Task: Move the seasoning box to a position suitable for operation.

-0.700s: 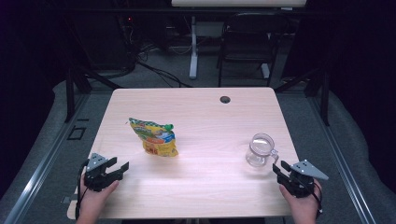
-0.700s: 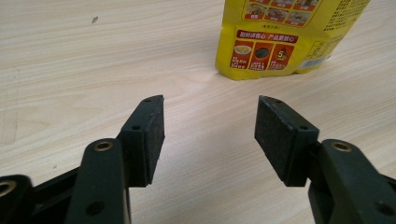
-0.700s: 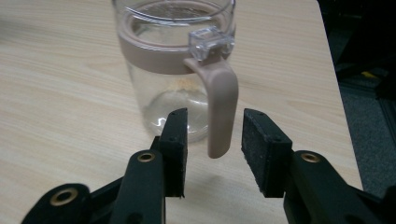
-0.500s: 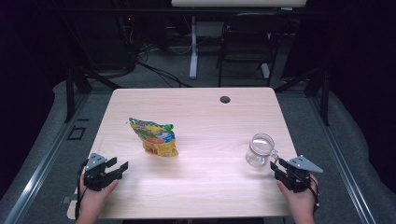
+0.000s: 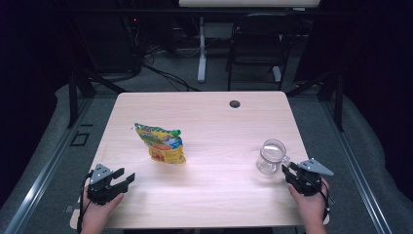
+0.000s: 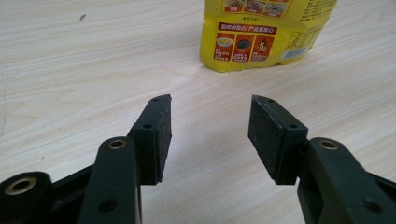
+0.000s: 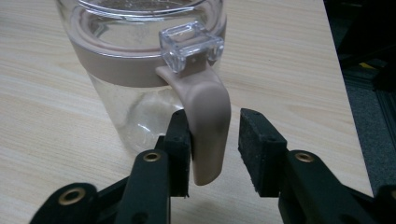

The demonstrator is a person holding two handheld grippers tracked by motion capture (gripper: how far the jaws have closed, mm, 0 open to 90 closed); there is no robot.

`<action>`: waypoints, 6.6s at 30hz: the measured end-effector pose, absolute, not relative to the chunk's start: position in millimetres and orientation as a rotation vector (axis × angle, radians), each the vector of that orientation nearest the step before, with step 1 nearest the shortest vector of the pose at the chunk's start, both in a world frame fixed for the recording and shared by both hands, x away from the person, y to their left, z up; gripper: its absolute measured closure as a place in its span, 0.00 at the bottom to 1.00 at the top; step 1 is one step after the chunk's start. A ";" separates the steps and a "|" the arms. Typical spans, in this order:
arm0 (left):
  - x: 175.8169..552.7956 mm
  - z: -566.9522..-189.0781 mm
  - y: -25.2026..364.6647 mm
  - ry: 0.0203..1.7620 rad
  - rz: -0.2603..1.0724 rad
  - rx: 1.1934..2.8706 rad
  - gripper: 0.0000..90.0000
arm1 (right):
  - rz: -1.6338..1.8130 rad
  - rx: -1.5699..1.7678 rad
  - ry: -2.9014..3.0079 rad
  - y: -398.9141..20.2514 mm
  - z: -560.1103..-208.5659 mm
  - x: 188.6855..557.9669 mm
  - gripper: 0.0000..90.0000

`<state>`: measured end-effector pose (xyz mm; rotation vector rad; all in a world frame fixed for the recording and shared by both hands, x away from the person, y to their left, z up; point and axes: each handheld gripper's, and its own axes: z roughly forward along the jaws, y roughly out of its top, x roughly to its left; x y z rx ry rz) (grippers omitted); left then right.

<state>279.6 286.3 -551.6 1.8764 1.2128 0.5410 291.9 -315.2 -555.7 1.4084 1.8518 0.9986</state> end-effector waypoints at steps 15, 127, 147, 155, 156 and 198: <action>269.2 -553.1 293.7 1.217 0.539 1.894 0.59 | 0.987 1.405 1.871 -312.4 -552.7 298.1 0.82; 271.1 -546.2 280.1 1.158 0.474 1.909 0.78 | 1.233 1.154 2.175 -259.2 -526.8 257.6 0.64; 266.8 -546.2 276.4 1.154 0.506 1.928 0.80 | 1.205 1.346 2.028 -247.7 -496.5 264.4 0.83; 266.6 -546.6 276.3 1.159 0.501 1.934 0.79 | 1.205 1.407 2.047 -233.9 -489.1 270.6 0.87; 266.7 -546.8 276.3 1.159 0.500 1.936 0.79 | 1.204 1.422 2.049 -233.2 -491.1 272.0 0.88; 269.6 -519.5 167.8 0.876 0.372 2.014 0.88 | 1.309 1.380 2.113 -202.1 -497.6 282.8 0.95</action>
